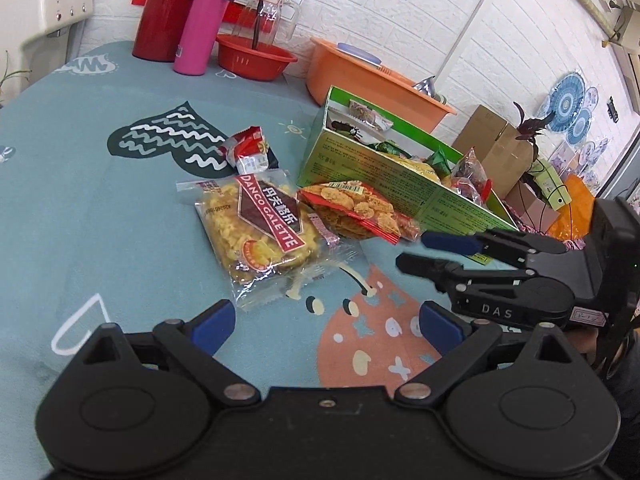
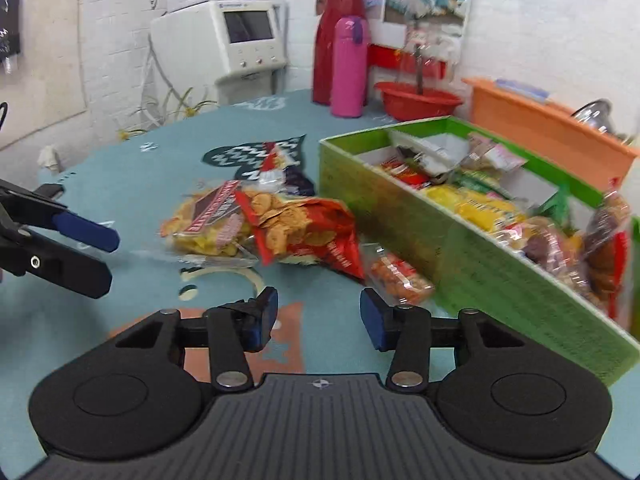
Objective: Organize snacks
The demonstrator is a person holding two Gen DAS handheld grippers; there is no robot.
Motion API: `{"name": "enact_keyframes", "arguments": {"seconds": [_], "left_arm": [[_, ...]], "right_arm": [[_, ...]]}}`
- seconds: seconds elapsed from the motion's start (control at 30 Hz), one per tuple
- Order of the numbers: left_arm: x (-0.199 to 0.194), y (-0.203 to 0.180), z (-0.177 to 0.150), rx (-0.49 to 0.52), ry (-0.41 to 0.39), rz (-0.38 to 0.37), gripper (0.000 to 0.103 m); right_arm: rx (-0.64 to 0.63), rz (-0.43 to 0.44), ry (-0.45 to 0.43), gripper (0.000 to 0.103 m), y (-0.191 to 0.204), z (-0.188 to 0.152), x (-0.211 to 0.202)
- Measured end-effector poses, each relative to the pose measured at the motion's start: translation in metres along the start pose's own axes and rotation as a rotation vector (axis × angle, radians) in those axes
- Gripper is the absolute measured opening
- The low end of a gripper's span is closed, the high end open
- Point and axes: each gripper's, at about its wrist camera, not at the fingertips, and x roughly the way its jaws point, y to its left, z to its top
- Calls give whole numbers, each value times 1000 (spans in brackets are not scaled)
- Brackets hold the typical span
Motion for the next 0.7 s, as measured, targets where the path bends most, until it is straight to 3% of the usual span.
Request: {"name": "enact_keyframes", "arguments": {"seconds": [0.17,0.23,0.3,0.37,0.47,0.6,0.7], "left_arm": [[-2,0,-4,-6,2,0,103],[-3,1,-4,-13,3,3,103],[-4,2,-4,-19,4,5,103],[-2,3,-4,-20,7,5,103],[4,2,-1,-21,16,4,103],[7,-4,0,-19,16,-18,103],[6,-9,1,-5,9,-26,103]], "right_arm": [[-44,-113,-21,88,-6,7,17],[-56,-163,-1,85,-9,8,28],[-45,-134,11,93,-13,7,33],[-43,-100,25,95,-9,6,27],[31,37,15,82,-11,6,10],[-9,-73,-5,84,-6,10,12],[20,-92,39,83,-10,10,26]]}}
